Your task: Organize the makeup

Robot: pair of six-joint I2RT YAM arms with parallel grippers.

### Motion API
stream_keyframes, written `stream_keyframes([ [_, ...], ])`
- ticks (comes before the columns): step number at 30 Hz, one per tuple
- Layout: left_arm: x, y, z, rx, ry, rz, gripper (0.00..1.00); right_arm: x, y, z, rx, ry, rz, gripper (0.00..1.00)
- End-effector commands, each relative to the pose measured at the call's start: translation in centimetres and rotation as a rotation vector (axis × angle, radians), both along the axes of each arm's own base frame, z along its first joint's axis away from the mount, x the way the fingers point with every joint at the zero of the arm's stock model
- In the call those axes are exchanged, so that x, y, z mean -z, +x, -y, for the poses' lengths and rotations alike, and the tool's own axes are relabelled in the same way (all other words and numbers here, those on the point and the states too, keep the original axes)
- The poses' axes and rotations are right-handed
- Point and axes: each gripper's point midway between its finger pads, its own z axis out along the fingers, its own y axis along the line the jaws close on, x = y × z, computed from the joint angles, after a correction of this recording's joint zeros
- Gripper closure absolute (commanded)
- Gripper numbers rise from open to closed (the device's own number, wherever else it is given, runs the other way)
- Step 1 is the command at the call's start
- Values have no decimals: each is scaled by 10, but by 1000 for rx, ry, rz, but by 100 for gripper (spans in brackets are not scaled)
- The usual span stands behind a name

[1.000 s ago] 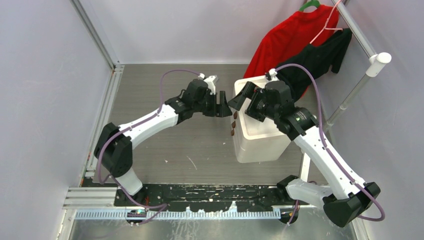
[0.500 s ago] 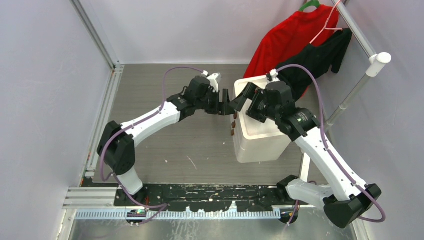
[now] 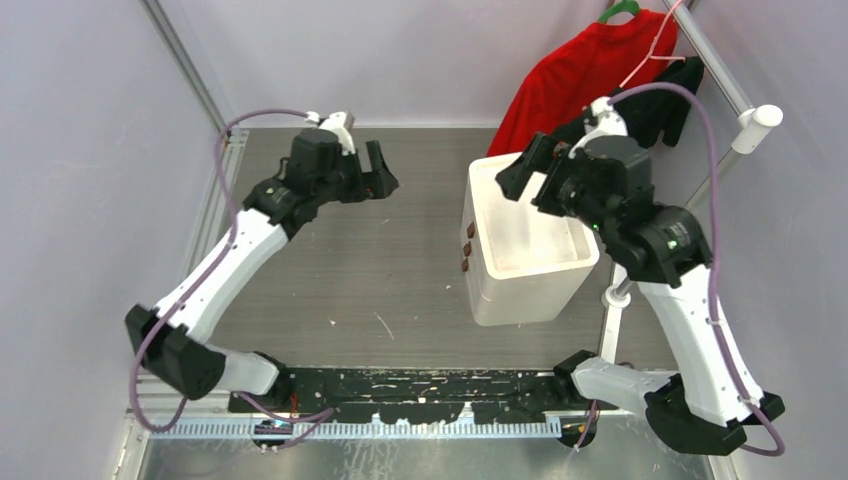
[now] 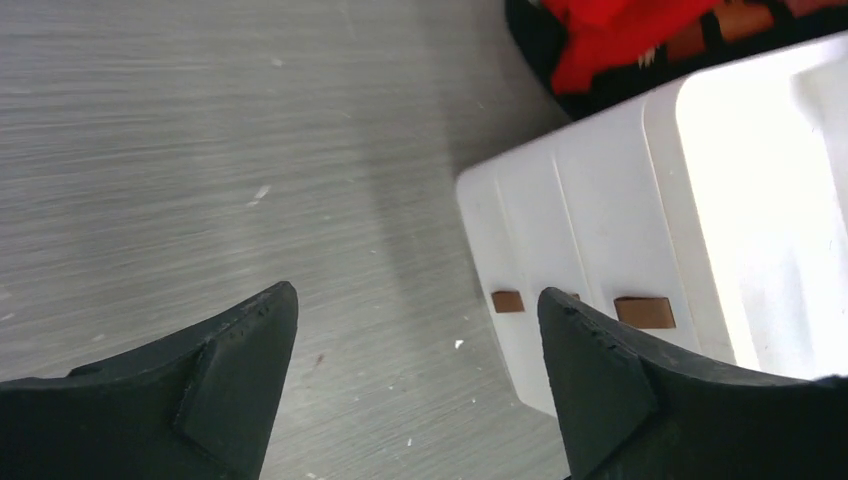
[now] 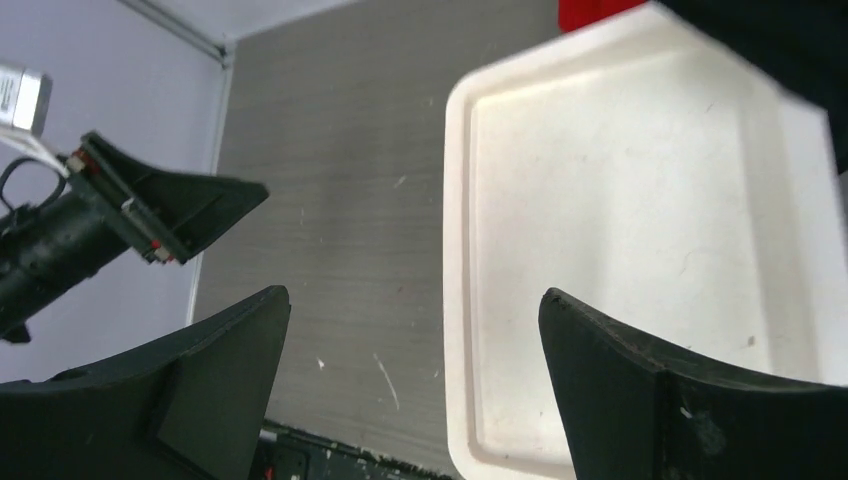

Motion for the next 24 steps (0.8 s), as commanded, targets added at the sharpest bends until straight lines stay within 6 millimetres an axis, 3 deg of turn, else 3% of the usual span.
stream_keyframes([
  [1,-36,-14,-61,-205,143,77,6,-42,1,29,46,-137,130,0],
  [3,-43,-19,-85,-292,200,82,5,-57,2,32,49,-152,170,0],
  [7,-79,-36,-129,-442,247,175,2,-76,5,34,48,-158,246,0],
  [10,-91,-46,-145,-475,263,227,0,-84,6,34,54,-143,290,0],
  [17,-100,-67,-160,-491,252,248,1,-86,15,29,68,-95,354,0],
  [24,-96,-72,-162,-478,253,263,1,-73,25,18,52,-81,311,0],
])
